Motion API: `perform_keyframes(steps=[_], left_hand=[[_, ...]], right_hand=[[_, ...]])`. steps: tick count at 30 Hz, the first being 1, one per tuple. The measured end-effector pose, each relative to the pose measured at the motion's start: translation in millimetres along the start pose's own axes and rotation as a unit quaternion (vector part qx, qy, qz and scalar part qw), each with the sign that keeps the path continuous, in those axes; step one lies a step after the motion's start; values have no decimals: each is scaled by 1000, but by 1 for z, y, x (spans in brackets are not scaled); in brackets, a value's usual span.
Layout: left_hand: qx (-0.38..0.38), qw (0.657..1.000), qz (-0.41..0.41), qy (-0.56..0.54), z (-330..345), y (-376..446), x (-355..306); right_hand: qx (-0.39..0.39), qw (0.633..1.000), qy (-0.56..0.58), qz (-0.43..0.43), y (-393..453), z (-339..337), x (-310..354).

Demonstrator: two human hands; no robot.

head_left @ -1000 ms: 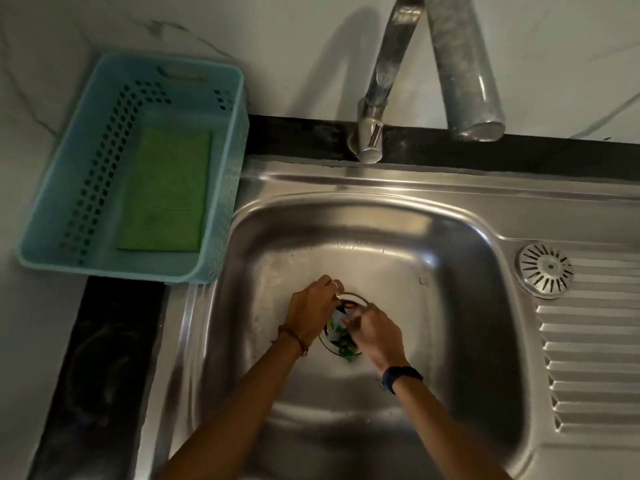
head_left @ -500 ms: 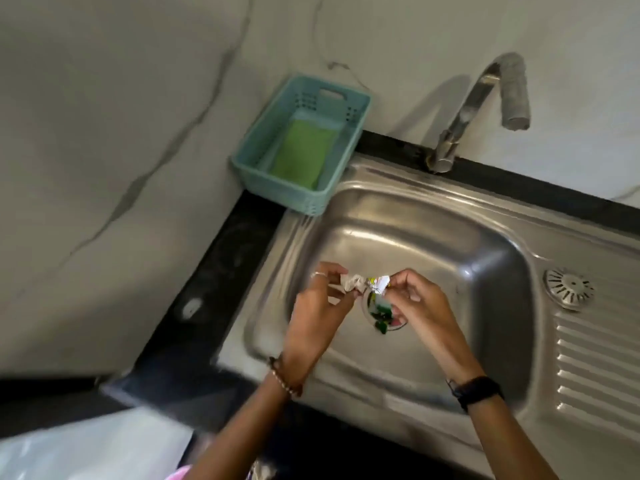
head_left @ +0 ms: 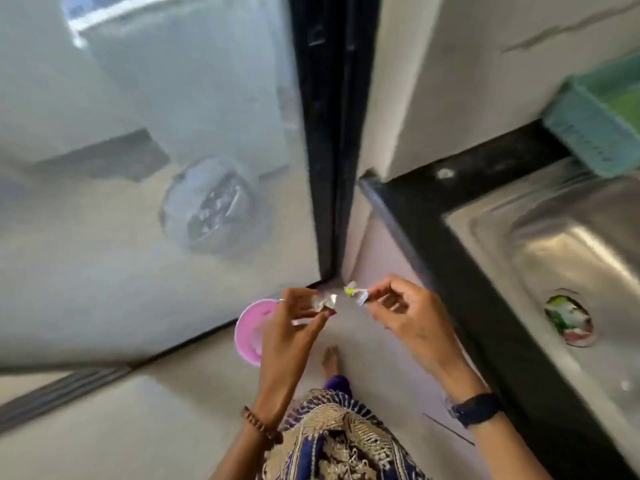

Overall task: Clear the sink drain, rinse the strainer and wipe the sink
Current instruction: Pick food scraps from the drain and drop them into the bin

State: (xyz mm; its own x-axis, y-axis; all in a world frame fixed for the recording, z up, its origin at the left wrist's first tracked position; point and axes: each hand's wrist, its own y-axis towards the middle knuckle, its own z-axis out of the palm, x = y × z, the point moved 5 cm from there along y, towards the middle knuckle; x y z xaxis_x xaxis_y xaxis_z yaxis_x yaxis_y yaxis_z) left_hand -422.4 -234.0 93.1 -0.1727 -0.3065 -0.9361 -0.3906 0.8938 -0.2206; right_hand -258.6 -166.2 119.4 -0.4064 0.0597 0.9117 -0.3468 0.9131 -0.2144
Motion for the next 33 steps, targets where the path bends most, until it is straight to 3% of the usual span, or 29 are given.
perform_keyframes(steps=[5, 11, 20, 26, 29, 33], left_hand=[[-67, 991, -116, 18, -86, 4, 112], [-64, 965, -250, 52, -115, 52, 288], [4, 954, -281, 100, -92, 142, 470], [69, 952, -290, 75, -74, 155, 503], [36, 946, -322, 4, -77, 141, 484], [-41, 919, -372, -121, -85, 119, 442]], right_hand=[[100, 988, -110, -41, 31, 138, -28], [198, 965, -172, 32, 87, 310, -152], [136, 938, -223, 228, 141, 424, -335], [131, 939, -146, 283, 155, 441, -374], [80, 942, -100, 309, 144, 428, -364], [-7, 929, 76, 363, 132, 403, -330]])
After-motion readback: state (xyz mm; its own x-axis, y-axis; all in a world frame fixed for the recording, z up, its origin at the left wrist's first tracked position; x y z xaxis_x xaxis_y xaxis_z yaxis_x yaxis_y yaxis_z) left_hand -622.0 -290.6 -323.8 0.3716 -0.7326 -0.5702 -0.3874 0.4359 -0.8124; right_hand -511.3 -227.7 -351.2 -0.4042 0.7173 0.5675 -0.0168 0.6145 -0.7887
